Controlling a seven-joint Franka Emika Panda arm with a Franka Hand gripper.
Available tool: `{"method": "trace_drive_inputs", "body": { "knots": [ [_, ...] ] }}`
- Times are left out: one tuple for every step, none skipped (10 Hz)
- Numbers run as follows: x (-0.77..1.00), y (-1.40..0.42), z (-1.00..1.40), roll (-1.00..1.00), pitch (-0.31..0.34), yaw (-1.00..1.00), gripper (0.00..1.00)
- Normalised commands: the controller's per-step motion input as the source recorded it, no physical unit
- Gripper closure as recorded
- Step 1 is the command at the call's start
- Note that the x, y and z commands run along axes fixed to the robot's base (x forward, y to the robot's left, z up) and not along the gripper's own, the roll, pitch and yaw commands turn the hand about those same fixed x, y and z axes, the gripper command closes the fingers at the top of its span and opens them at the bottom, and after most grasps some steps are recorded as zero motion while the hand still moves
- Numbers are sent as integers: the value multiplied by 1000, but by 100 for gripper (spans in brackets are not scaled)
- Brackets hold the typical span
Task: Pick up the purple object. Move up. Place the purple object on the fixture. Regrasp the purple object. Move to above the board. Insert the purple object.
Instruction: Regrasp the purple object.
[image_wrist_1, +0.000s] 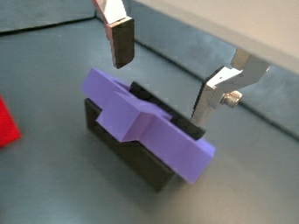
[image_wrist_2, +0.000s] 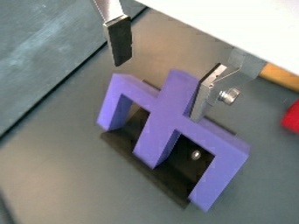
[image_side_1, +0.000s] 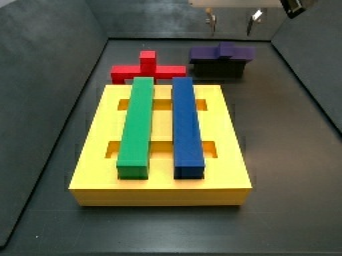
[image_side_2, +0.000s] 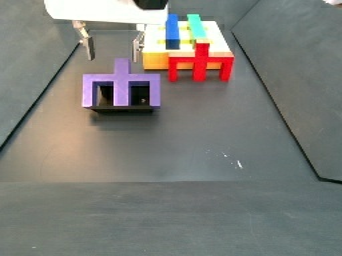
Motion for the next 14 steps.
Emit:
{"method": "trace_drive_inputs", "body": {
  "knots": [
    [-37, 0, 0, 1000, -97, 143, 0],
    [-31, -103, 11, 1000, -111, 169, 0],
    [-43, -157, 17, 1000, -109, 200, 0],
    [-40, -151, 17, 1000, -120, 220, 0],
    [0, -114, 20, 1000, -129, 274, 0],
    [0, -94, 0, 1000, -129, 337, 0],
    [0, -91, 0, 1000, -120, 371, 0],
    [0, -117, 0, 1000, -146, 389, 0],
    [6, -169, 0, 1000, -169, 360, 0],
    [191, -243, -29, 1000, -120, 294, 0],
    [440, -243, -180, 506, 0, 180, 0],
    [0, -31, 0, 120, 26, 0, 0],
    [0, -11, -29, 0, 0, 0, 0],
    [100, -66, -377, 0, 43, 54, 0]
  ]
}}
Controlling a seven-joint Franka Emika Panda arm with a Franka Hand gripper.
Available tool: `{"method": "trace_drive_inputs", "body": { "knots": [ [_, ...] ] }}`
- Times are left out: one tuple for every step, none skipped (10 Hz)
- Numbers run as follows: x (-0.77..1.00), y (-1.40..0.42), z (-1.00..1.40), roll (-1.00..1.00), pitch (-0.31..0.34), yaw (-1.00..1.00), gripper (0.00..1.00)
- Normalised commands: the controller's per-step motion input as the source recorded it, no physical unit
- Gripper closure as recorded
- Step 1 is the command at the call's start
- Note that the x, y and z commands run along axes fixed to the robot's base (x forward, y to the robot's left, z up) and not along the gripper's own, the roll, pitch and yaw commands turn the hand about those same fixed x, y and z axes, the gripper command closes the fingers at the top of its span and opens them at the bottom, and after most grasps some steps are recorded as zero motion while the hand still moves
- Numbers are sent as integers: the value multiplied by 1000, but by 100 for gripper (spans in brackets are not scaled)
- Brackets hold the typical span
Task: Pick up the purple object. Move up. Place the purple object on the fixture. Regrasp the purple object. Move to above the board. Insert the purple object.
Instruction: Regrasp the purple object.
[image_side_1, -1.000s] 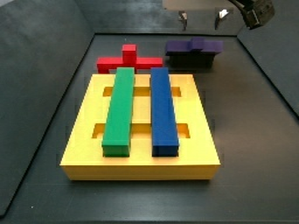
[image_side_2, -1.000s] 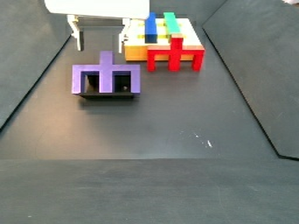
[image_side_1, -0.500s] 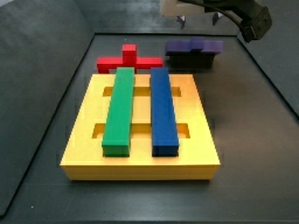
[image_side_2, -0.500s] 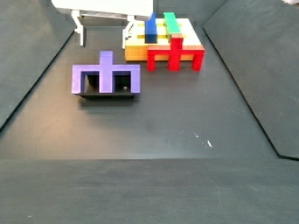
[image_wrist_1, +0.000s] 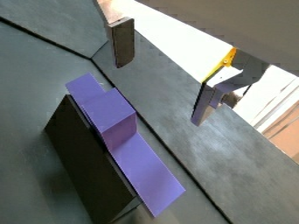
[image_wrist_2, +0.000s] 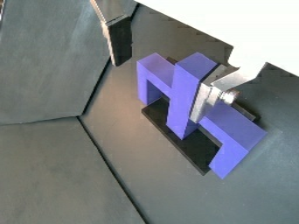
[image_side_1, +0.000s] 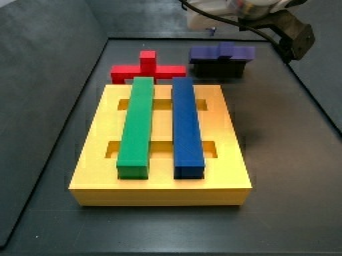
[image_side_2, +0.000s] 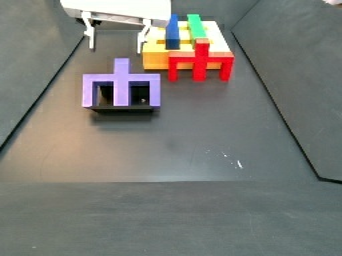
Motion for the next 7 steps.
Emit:
{"method": "trace_drive_inputs", "body": {
  "knots": [
    [177, -186, -506, -51, 166, 17, 0],
    [103, -117, -414, -89, 211, 0, 0],
    [-131, 0, -277, -80, 0, 0, 0],
    [0, 0, -257, -11, 49, 0, 0],
    [200, 0, -283, 51, 249, 0, 0],
    [103, 0, -360, 91, 243, 0, 0],
    [117, 0, -394, 6, 249, 0, 0]
  ]
}}
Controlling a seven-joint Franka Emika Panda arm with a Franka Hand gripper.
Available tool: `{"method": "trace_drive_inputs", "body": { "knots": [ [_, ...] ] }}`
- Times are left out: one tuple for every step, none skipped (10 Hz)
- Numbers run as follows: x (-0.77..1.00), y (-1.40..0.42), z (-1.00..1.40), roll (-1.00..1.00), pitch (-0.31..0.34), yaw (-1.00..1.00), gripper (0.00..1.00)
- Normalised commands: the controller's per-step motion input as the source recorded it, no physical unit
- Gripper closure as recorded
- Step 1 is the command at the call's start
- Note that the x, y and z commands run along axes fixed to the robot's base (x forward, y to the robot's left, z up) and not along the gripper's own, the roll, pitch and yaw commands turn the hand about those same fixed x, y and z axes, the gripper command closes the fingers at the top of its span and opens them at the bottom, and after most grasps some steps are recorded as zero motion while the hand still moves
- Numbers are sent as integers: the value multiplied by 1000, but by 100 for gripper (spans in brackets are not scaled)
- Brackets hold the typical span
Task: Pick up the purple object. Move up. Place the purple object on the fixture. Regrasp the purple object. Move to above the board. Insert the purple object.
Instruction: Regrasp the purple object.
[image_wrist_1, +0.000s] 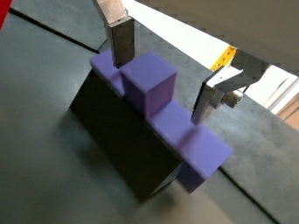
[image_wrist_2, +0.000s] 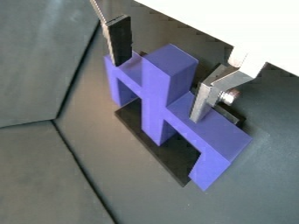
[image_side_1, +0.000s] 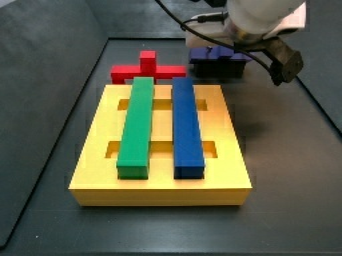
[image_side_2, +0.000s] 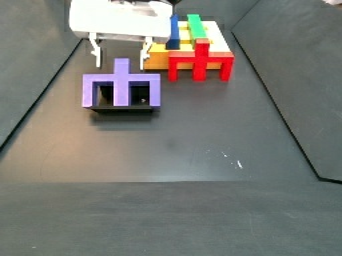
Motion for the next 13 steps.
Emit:
{"method": "trace_drive_inputs", "body": {
  "knots": [
    [86, 0, -320, 0, 191, 0, 0],
    [0, 0, 0, 23, 69, 0, 0],
    [0, 0, 0, 0, 0, 0, 0],
    [0, 0, 0, 0, 0, 0, 100],
    [0, 0, 0, 0, 0, 0, 100],
    [0, 0, 0, 0, 0, 0, 100],
    [0, 0, 0, 0, 0, 0, 100],
    [0, 0, 0, 0, 0, 0, 100],
    [0, 0, 0, 0, 0, 0, 100],
    [0, 0, 0, 0, 0, 0, 100],
    [0, 0, 0, 0, 0, 0, 100],
    [0, 0, 0, 0, 0, 0, 100],
    [0, 0, 0, 0, 0, 0, 100]
  ]
}}
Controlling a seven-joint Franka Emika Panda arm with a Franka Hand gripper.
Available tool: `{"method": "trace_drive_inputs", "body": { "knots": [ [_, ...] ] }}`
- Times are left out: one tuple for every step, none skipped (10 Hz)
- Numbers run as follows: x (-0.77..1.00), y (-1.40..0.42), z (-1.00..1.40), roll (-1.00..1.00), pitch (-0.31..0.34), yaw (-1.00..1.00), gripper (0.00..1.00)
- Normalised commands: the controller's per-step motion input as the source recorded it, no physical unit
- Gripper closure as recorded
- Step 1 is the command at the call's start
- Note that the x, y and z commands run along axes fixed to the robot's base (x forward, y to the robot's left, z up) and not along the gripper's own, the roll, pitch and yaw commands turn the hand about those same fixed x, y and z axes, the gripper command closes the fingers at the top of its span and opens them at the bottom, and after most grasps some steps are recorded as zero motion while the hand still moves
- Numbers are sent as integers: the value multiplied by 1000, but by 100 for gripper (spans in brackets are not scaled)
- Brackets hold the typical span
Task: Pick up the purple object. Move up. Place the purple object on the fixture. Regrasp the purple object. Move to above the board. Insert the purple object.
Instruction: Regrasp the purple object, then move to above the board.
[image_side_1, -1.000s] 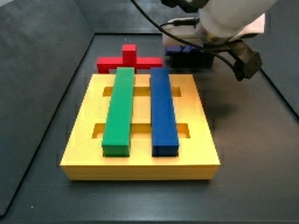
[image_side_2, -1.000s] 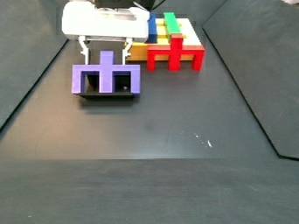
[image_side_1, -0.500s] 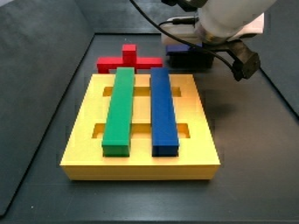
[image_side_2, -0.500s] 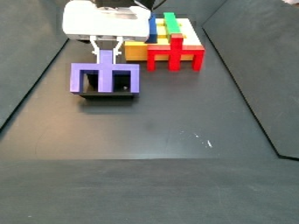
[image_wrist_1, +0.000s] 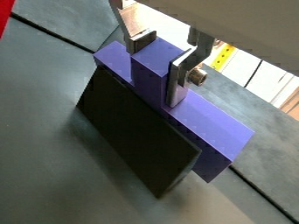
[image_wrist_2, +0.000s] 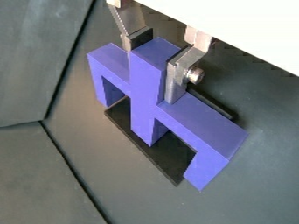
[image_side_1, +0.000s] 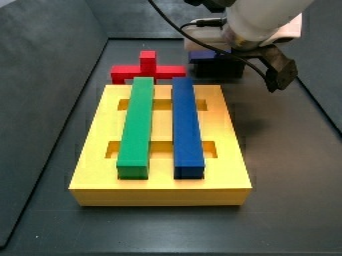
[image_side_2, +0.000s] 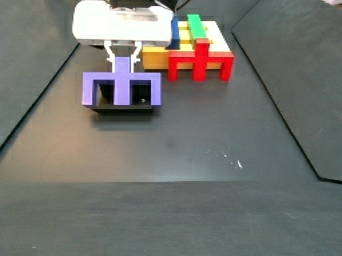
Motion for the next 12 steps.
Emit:
{"method": "trace_drive_inputs", "body": {
  "knots": [
    [0, 0, 0, 0, 0, 0, 100],
    [0, 0, 0, 0, 0, 0, 100],
    [0, 0, 0, 0, 0, 0, 100],
    [0, 0, 0, 0, 0, 0, 100],
    [0, 0, 0, 0, 0, 0, 100],
    [0, 0, 0, 0, 0, 0, 100],
    [0, 0, 1400, 0, 0, 0, 100],
    [-8, -14, 1400, -79, 53, 52, 100],
    [-28, -6, 1400, -126, 41, 42, 100],
    [-25, 9, 1400, -99, 13, 45, 100],
    [-10, -19, 1400, -18, 28, 35, 100],
    [-14, -24, 1400, -3, 26, 31, 100]
  ]
}}
